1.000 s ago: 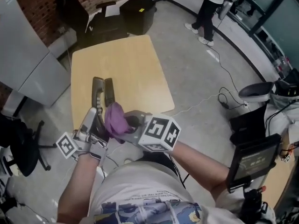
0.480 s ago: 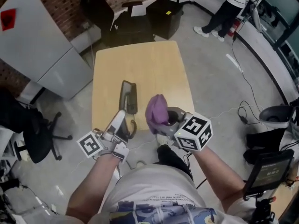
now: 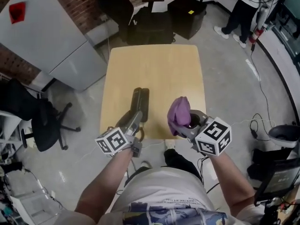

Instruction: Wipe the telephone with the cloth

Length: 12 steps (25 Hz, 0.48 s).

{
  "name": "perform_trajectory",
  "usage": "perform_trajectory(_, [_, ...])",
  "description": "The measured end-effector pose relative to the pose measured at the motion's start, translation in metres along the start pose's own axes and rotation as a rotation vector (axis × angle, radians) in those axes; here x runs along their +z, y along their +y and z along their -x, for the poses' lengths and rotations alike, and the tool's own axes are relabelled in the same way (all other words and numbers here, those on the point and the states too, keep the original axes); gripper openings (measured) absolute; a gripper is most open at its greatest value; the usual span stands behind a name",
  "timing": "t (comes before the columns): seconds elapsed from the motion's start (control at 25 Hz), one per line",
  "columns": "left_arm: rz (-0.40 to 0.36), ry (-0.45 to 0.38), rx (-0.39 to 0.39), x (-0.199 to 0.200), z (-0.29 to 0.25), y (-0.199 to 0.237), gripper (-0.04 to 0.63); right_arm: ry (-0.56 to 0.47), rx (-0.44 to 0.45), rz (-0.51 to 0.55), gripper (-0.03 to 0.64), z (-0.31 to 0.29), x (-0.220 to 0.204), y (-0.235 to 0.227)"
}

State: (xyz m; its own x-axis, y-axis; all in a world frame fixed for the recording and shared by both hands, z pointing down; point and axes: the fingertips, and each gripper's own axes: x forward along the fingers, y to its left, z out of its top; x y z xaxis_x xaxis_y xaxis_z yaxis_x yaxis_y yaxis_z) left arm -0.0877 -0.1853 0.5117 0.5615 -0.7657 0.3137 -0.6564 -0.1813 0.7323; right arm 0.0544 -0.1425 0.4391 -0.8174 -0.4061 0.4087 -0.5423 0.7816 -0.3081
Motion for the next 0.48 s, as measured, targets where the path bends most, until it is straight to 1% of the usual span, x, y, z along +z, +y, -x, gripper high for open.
perform_trajectory(0.12, [-0.062,0.012,0.085,-0.003,-0.009,0.016,0.253,0.016,0.032,0.0,0.114,-0.004,-0.001,-0.002])
perform_trajectory(0.2, [-0.106,0.024,0.118,-0.005,-0.02,0.021,0.253,0.029,0.046,0.0,0.115,-0.004,-0.002,-0.007])
perform_trajectory(0.32, [-0.18,0.054,0.19,-0.015,-0.04,0.039,0.253,0.037,0.062,-0.009,0.115,-0.002,-0.002,-0.022])
perform_trajectory(0.4, [-0.218,0.067,0.245,-0.02,-0.051,0.05,0.253,0.045,0.082,-0.027,0.114,0.0,-0.004,-0.032])
perform_trajectory(0.48, [-0.258,0.083,0.283,-0.024,-0.062,0.057,0.253,0.049,0.098,-0.039,0.114,0.002,-0.004,-0.04])
